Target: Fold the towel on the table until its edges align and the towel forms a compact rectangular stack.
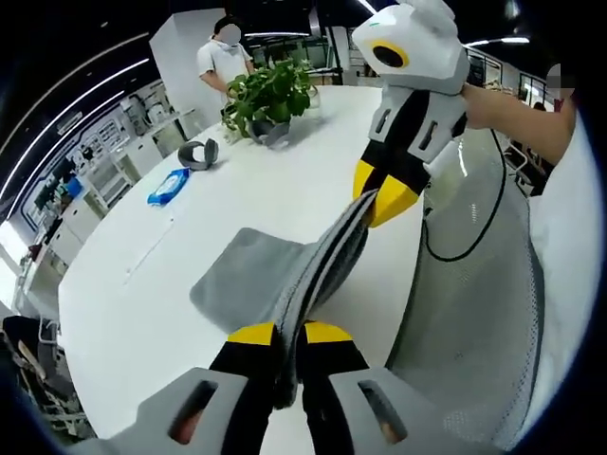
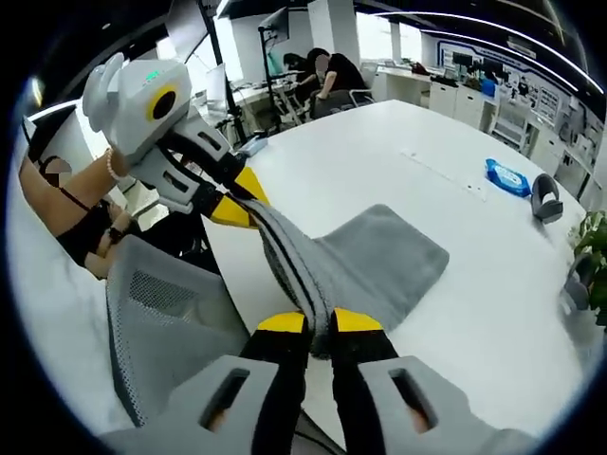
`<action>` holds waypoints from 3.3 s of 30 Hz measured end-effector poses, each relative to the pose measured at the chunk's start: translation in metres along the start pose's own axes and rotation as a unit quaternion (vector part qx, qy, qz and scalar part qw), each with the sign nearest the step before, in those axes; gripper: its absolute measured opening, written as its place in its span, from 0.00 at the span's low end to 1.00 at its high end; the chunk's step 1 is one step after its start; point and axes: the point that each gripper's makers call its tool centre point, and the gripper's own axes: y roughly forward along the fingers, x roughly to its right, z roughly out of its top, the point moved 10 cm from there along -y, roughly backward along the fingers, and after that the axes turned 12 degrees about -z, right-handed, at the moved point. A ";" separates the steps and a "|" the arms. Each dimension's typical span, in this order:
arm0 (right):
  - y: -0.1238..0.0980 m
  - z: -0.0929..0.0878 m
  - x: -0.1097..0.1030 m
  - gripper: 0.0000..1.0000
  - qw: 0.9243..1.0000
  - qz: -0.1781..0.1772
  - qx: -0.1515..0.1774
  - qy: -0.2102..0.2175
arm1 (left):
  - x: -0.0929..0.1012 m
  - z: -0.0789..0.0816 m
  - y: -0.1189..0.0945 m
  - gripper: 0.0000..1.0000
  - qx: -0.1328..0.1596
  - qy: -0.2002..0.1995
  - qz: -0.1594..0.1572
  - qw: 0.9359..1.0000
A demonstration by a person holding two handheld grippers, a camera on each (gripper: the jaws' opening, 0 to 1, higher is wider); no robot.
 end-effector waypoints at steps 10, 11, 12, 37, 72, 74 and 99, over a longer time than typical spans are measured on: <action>0.008 0.009 0.020 0.06 1.000 -0.005 -0.002 0.019 | -0.025 0.014 0.012 0.09 -0.003 0.003 0.005 1.000; 0.009 0.009 0.023 0.06 1.000 -0.004 -0.003 0.023 | -0.027 0.015 0.014 0.09 -0.003 0.003 0.005 1.000; 0.011 0.011 0.026 0.06 1.000 -0.002 -0.002 0.031 | -0.032 0.017 0.016 0.09 -0.004 0.003 0.005 1.000; 0.093 0.029 0.094 0.07 0.997 -0.048 -0.017 0.060 | -0.117 0.013 0.095 0.09 -0.009 -0.057 0.039 0.998; 0.204 -0.007 0.131 0.07 0.989 -0.109 -0.030 0.096 | -0.157 -0.030 0.177 0.09 -0.030 -0.164 0.061 0.984; 0.207 -0.006 0.132 0.07 0.989 -0.110 -0.031 0.095 | -0.158 -0.029 0.180 0.09 -0.032 -0.163 0.061 0.984; 0.210 0.009 0.147 0.11 0.984 -0.146 -0.015 0.099 | -0.175 -0.028 0.181 0.11 0.012 -0.191 0.085 0.978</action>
